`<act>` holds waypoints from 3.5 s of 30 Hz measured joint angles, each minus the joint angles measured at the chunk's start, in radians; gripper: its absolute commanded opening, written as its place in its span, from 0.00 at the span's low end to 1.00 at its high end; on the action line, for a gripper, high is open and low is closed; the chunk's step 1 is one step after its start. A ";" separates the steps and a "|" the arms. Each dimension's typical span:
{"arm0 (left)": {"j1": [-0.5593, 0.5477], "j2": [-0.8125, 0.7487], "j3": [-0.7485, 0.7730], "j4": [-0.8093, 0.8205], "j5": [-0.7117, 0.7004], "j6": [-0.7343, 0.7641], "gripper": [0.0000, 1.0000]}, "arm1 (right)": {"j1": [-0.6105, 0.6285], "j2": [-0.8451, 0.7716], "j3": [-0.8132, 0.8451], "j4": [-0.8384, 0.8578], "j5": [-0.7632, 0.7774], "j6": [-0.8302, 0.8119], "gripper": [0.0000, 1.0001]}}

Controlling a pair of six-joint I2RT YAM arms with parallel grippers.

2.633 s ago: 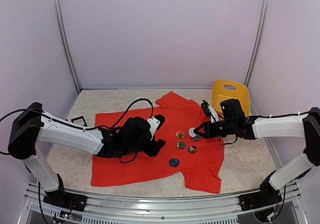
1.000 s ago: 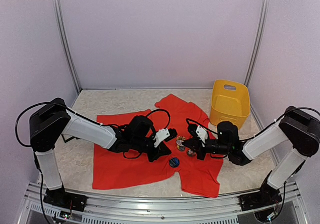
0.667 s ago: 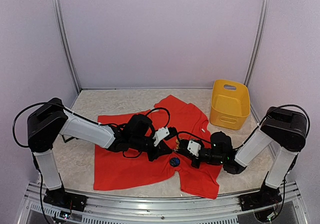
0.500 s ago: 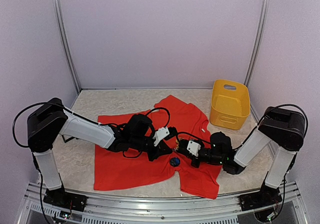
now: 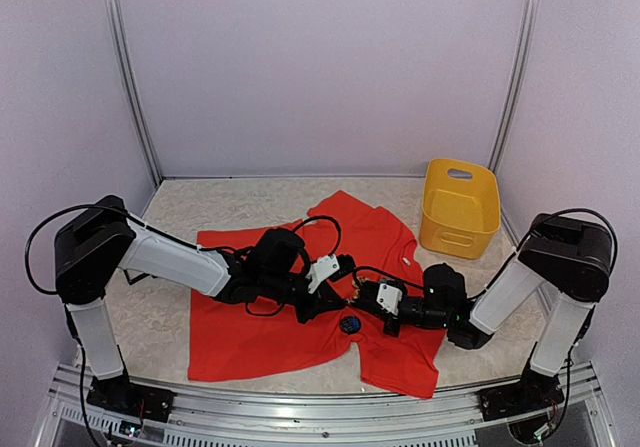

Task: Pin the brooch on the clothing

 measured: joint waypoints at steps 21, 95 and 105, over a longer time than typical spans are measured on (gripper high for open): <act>0.002 -0.021 -0.040 0.020 0.015 -0.007 0.00 | -0.001 0.005 -0.034 0.066 -0.029 0.040 0.00; 0.012 0.005 -0.069 0.062 0.006 -0.008 0.00 | 0.047 0.090 0.007 0.091 0.160 0.163 0.00; 0.019 0.002 -0.069 0.074 0.015 -0.026 0.00 | 0.076 0.090 0.010 0.112 0.150 0.159 0.00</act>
